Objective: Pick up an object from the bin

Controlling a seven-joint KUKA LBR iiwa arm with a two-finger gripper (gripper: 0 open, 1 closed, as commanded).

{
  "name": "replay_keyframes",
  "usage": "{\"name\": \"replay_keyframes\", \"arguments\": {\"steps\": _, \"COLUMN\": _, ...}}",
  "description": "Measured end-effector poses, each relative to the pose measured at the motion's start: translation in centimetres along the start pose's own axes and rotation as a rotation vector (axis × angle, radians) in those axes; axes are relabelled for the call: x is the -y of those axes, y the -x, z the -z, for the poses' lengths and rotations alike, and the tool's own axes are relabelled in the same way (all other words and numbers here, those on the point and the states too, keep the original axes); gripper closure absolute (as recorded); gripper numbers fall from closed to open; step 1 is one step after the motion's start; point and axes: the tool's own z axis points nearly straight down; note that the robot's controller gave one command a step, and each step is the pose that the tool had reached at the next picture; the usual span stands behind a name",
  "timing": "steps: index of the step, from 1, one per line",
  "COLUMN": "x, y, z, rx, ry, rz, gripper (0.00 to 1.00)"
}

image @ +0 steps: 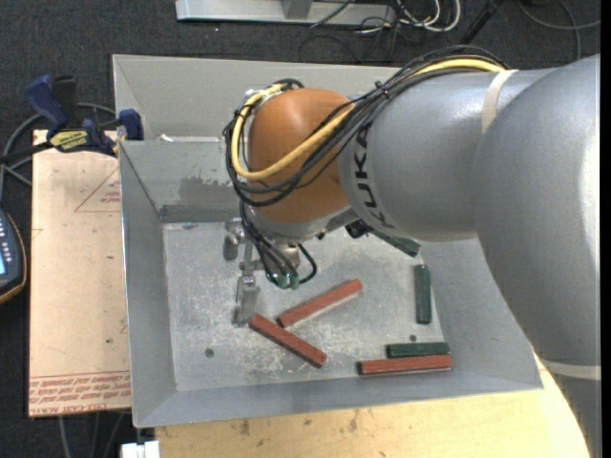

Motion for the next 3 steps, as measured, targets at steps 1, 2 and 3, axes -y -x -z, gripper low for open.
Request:
{"name": "replay_keyframes", "arguments": {"steps": 1, "x": 4.3, "y": -5.9, "z": -8.3, "rx": 0.005, "ry": -0.001, "rz": 0.215, "gripper": 0.00}}
{"name": "replay_keyframes", "arguments": {"steps": 2, "x": 10.1, "y": -2.6, "z": -9.0, "rx": 0.011, "ry": -0.003, "rz": 0.205, "gripper": 0.00}}
{"name": "replay_keyframes", "arguments": {"steps": 3, "x": 9.7, "y": -2.8, "z": -8.9, "rx": 0.008, "ry": 0.001, "rz": 0.211, "gripper": 1.00}}
